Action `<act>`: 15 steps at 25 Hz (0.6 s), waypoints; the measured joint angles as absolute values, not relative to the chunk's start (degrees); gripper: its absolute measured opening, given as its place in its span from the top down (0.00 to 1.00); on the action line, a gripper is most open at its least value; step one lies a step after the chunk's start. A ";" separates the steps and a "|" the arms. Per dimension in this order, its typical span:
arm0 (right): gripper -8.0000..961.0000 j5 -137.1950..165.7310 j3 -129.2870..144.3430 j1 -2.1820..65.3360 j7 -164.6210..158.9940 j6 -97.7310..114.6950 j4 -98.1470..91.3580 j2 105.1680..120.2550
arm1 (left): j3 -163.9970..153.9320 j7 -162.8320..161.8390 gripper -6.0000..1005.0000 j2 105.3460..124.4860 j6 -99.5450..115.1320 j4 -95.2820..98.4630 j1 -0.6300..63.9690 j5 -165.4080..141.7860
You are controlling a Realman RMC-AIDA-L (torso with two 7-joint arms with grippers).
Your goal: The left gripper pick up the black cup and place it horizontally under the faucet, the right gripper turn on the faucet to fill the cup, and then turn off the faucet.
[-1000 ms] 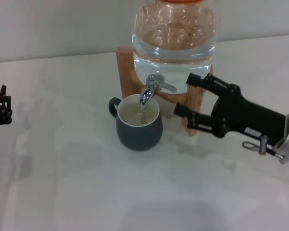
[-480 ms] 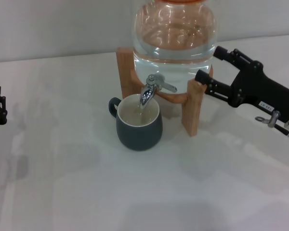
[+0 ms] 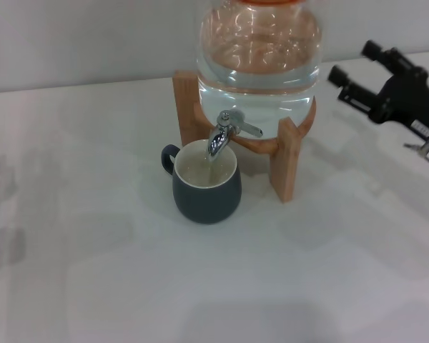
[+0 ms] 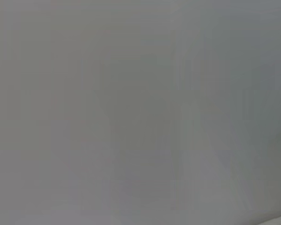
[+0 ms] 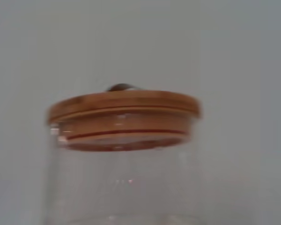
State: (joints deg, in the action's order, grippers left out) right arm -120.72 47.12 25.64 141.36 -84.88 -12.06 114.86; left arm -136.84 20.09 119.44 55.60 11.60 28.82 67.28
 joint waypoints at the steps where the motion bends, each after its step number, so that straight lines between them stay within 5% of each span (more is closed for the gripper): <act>1: 0.11 -120.72 46.13 25.46 141.46 -83.73 -12.70 114.94 | -136.54 19.80 0.61 119.44 55.59 11.39 28.86 67.47; 15: 0.11 -121.57 26.61 25.88 147.10 -72.99 -12.78 115.48 | -136.31 19.34 0.61 119.44 55.76 10.18 29.49 77.26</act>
State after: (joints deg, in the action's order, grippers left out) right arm -121.57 26.61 25.88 147.10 -72.99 -12.78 115.48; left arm -136.31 19.34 119.44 55.76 10.18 29.49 77.26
